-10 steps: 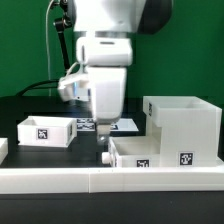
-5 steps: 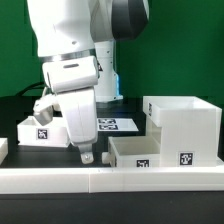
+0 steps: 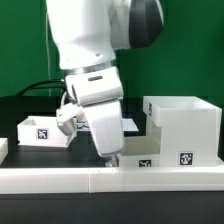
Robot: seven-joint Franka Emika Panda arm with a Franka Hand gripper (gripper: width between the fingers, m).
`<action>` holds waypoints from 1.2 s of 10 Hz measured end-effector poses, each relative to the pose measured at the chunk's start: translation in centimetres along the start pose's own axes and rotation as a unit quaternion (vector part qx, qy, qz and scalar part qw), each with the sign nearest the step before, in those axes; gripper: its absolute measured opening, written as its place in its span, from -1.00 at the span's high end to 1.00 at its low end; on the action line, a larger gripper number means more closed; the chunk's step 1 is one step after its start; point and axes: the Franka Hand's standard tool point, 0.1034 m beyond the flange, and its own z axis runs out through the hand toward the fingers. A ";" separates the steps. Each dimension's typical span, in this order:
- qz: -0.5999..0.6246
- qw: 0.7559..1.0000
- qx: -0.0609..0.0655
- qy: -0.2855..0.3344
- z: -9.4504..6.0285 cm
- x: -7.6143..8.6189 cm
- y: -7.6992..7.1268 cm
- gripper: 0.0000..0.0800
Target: Assemble drawer
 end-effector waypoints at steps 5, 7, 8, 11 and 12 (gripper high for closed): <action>0.014 1.000 -0.003 0.004 0.5 1.2 -0.3 -0.62; 0.009 1.000 -0.004 0.004 0.7 2.1 -0.2 -0.62; 0.004 1.000 -0.003 0.004 0.8 2.8 -0.2 -0.62; -0.017 1.000 0.000 0.004 1.1 4.9 -0.1 -0.62; -0.013 1.000 0.000 0.001 1.2 5.1 -0.1 -0.62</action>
Offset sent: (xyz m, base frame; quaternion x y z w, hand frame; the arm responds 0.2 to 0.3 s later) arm -0.0120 0.0313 0.0006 -0.0142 0.0307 0.0431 0.9985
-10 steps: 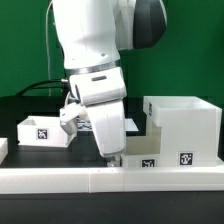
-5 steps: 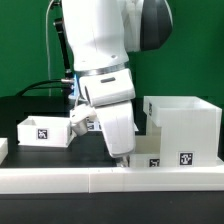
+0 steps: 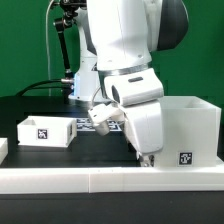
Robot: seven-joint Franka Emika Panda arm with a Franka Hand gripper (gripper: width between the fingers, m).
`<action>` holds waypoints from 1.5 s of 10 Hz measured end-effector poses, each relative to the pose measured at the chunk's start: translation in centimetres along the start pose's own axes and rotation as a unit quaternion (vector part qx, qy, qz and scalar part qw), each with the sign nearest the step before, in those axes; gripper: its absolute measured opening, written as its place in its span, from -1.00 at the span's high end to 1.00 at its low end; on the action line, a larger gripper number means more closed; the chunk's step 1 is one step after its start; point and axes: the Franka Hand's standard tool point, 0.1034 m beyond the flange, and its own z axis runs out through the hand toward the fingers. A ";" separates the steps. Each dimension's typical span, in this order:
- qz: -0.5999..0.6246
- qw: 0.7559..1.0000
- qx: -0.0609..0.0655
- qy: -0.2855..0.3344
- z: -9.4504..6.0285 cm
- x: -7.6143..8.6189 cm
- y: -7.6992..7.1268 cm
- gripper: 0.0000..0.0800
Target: Assemble drawer
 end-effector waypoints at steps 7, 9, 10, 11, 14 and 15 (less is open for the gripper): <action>0.052 0.998 -0.019 -0.028 -3.2 -6.5 -0.6 -0.62; 0.078 0.995 -0.046 -0.040 -4.4 -7.4 -2.9 -0.62; 0.087 0.994 -0.052 -0.046 -5.2 -7.8 -4.4 -0.62; 0.093 0.993 -0.055 -0.051 -5.9 -8.2 -5.9 -0.62; 0.113 0.991 -0.055 -0.050 -5.8 -8.3 -6.4 -0.62; 0.117 0.990 -0.054 -0.050 -5.7 -8.3 -6.4 -0.62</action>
Offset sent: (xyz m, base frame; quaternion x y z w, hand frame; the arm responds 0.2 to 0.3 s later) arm 0.0024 -0.0555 0.0142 0.0156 -0.0301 -0.0106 0.9994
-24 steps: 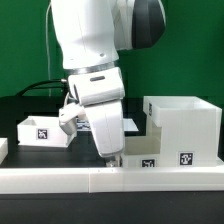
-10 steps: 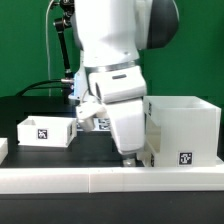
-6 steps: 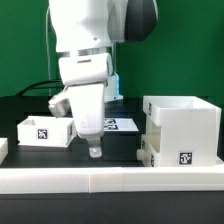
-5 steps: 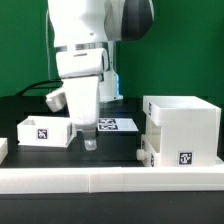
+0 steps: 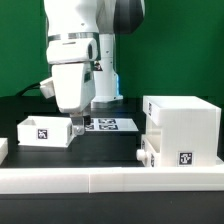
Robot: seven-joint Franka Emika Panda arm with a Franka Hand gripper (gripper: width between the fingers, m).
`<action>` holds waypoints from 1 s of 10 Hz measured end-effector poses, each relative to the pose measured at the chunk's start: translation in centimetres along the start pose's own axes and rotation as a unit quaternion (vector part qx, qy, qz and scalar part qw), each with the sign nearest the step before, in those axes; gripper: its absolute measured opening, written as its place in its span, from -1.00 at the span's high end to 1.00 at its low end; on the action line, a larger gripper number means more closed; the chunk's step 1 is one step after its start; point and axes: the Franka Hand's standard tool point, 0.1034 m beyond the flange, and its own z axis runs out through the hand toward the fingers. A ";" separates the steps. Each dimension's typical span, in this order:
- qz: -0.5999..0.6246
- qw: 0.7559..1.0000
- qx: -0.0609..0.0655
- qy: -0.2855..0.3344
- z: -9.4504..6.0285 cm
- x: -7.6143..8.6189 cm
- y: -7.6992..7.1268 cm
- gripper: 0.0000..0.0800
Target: Assemble drawer
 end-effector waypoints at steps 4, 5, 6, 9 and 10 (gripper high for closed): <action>0.164 0.986 -0.005 0.002 -0.4 -1.3 -0.1 -0.62; 0.215 0.977 -0.011 0.000 -0.6 -2.3 -0.5 -0.62; 0.250 0.968 -0.013 -0.003 -0.7 -3.1 -1.3 -0.62; 0.394 0.919 -0.026 -0.004 -1.6 -4.8 -3.3 -0.62; 0.421 0.907 -0.027 -0.002 -1.7 -4.8 -3.4 -0.62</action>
Offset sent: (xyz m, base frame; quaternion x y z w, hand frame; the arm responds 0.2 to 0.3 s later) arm -0.0129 -0.0386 0.0122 -0.0348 -0.0010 0.2695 0.9624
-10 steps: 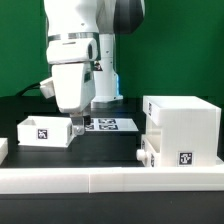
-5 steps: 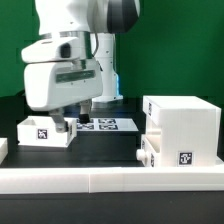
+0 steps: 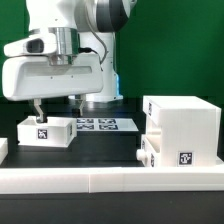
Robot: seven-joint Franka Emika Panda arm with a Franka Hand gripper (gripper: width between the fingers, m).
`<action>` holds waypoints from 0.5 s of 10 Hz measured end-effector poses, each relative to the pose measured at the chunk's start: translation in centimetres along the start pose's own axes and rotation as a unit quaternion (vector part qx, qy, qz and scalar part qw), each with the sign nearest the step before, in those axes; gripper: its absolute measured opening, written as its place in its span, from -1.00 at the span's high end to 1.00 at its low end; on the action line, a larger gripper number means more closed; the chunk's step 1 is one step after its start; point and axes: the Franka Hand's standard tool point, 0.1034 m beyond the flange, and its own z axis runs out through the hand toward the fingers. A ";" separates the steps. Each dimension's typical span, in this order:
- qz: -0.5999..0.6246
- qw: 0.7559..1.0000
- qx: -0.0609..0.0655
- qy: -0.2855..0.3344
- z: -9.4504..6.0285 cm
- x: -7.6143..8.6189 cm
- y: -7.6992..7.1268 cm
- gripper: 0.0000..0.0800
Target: Assemble drawer
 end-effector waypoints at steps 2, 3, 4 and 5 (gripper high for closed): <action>0.086 0.996 0.002 0.001 0.1 0.1 -0.1 -0.62; 0.112 0.994 0.003 0.002 0.1 0.1 -0.2 -0.62; 0.150 0.989 0.004 0.003 0.1 0.1 -0.2 -0.62; 0.181 0.983 0.005 0.003 0.1 0.0 -0.2 -0.62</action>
Offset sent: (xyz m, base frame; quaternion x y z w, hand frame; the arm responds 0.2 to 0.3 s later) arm 0.0000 0.0000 0.0000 0.0000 0.0000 0.1938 0.9810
